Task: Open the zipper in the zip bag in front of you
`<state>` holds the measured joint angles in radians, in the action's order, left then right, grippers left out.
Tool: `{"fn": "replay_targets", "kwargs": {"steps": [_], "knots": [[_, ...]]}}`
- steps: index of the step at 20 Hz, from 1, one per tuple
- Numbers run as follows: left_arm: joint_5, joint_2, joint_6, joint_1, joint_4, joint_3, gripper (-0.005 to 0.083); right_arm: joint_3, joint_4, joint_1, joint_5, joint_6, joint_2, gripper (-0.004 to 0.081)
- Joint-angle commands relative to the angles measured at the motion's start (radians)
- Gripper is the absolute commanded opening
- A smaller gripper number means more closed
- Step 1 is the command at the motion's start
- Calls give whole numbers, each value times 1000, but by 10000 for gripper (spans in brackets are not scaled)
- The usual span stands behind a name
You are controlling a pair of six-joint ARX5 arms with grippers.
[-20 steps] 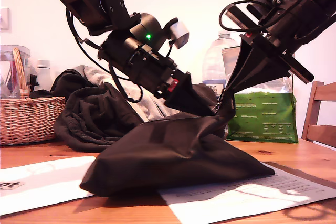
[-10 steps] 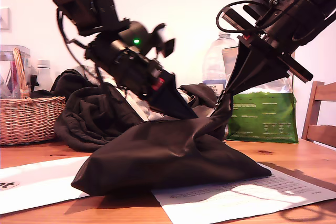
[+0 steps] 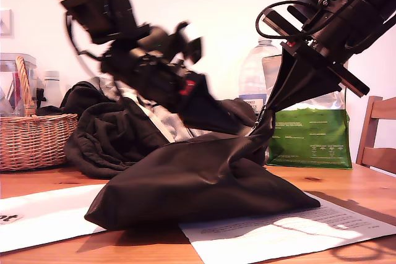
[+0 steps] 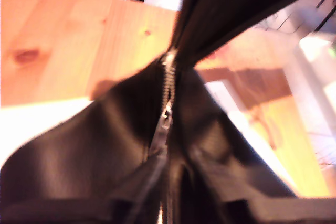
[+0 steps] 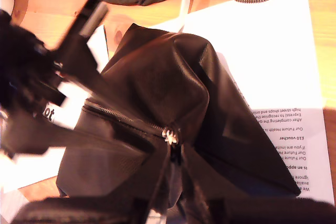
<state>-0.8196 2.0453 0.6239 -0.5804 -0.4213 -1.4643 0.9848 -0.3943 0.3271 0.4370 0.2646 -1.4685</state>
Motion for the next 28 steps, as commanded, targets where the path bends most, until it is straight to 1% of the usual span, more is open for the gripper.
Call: {"fn": "replay_targets", "kwargs": {"steps": [1,3,5,7,15,17,19,21,23,25,28], "knots": [[117,35,13,-34,27,-1,239,-1,6,-6,-2,-4,-4,-12],[208,35,19,-57,53,-1,257,-1,7,-6,-2,-4,-4,-12],[278,35,34,-68,71,-1,269,-1,7,-6,-2,-5,-4,-12],[306,35,28,-68,77,-1,269,-1,7,-6,-2,-9,-4,-12],[297,-9,20,-34,92,-1,269,-1,6,-6,-2,-12,-4,-12],[245,-16,20,-28,105,-1,267,-1,6,-6,-2,-12,-4,-12],[217,-16,20,-27,108,-1,246,-1,2,-6,-2,-11,-4,-12],[181,-19,23,-26,108,-1,246,-1,-7,-6,-2,-13,-4,-12],[172,-31,23,-25,109,-1,246,-1,-16,-6,-2,-29,-4,-12],[171,-35,23,-24,112,-1,246,-1,-19,-6,-2,-29,-4,-12],[146,-35,23,-25,113,-1,246,-1,-19,-6,-2,-29,-4,-12]]}}
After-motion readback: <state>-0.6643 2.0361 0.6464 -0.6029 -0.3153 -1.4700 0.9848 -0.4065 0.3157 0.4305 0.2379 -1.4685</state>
